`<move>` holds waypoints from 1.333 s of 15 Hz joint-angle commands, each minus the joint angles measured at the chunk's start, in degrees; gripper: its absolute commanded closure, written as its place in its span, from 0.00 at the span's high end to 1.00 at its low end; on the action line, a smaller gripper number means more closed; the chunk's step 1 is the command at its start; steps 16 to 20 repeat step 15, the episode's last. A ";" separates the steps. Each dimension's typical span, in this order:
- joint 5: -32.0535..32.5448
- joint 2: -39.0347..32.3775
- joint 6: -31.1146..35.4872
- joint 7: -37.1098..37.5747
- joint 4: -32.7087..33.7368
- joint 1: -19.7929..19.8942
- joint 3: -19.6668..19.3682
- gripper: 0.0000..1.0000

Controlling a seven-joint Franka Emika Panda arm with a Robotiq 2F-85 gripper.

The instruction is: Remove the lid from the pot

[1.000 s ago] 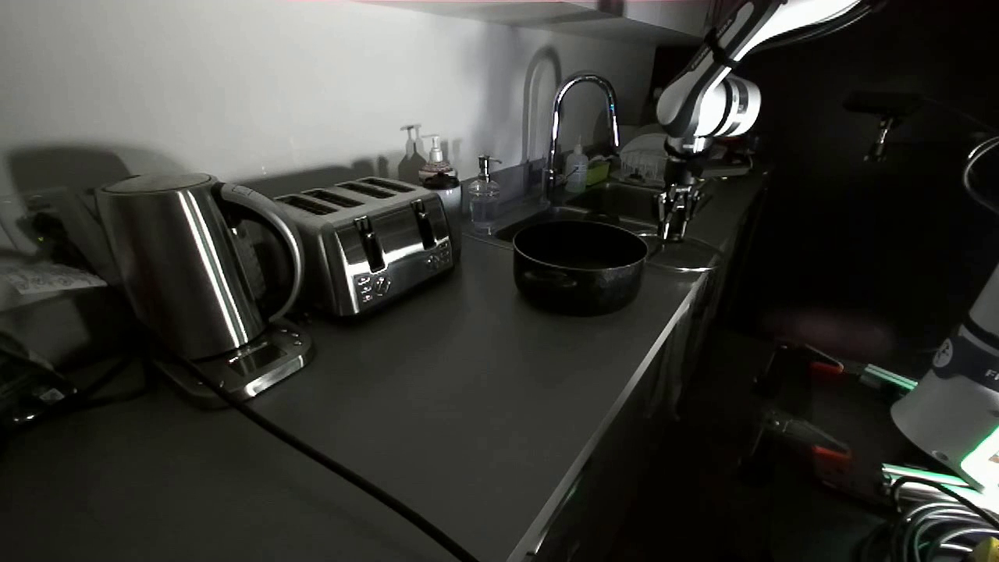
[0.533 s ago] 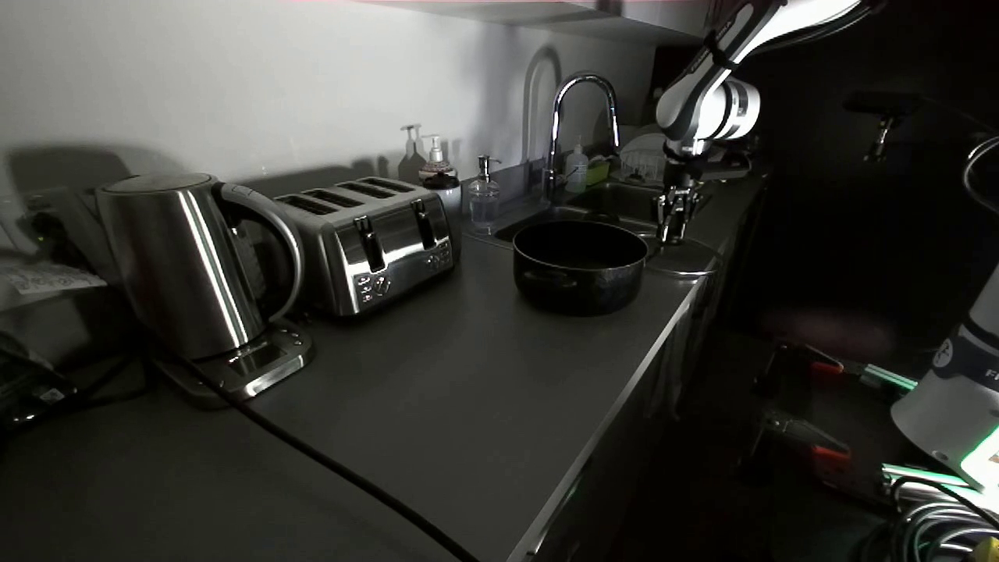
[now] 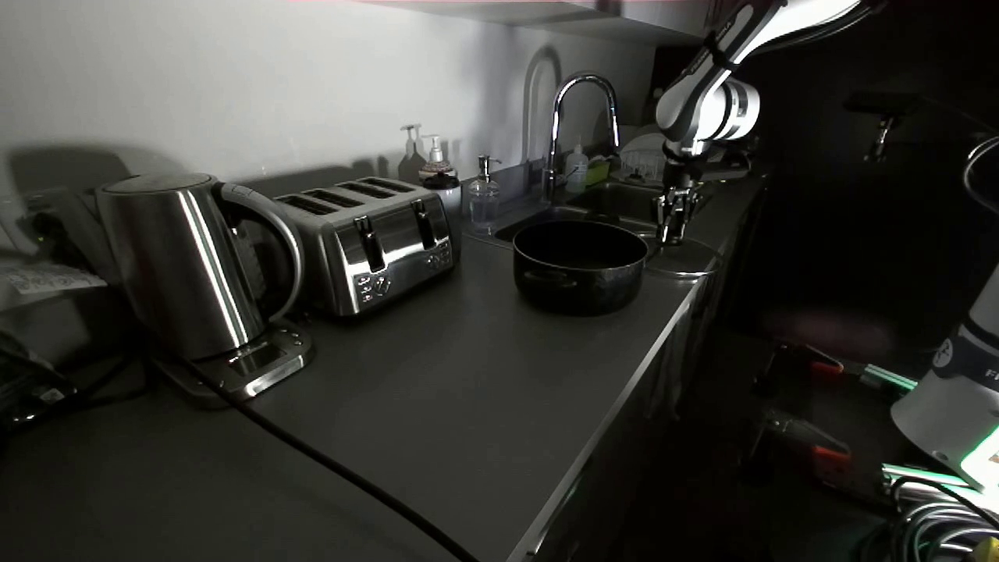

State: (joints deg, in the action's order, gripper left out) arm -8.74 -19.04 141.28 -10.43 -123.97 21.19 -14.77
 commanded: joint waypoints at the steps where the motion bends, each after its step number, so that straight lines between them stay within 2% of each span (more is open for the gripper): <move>1: 0.53 1.56 1.73 -0.33 -1.80 -0.07 0.38 0.66; 2: 0.52 1.59 1.83 -0.33 -1.94 -0.10 0.45 0.81; 4: 0.46 1.64 1.90 -0.35 -1.94 -0.15 0.56 0.95; 5: 0.45 1.68 1.90 -0.34 -1.92 -0.19 0.61 0.99; 10: 0.77 3.34 2.05 -0.32 -2.64 -0.56 0.63 1.00; 15: 2.75 11.23 3.35 -1.39 -7.10 -1.94 0.34 1.00; 20: 2.75 11.23 3.35 -1.39 -7.10 -1.94 0.34 1.00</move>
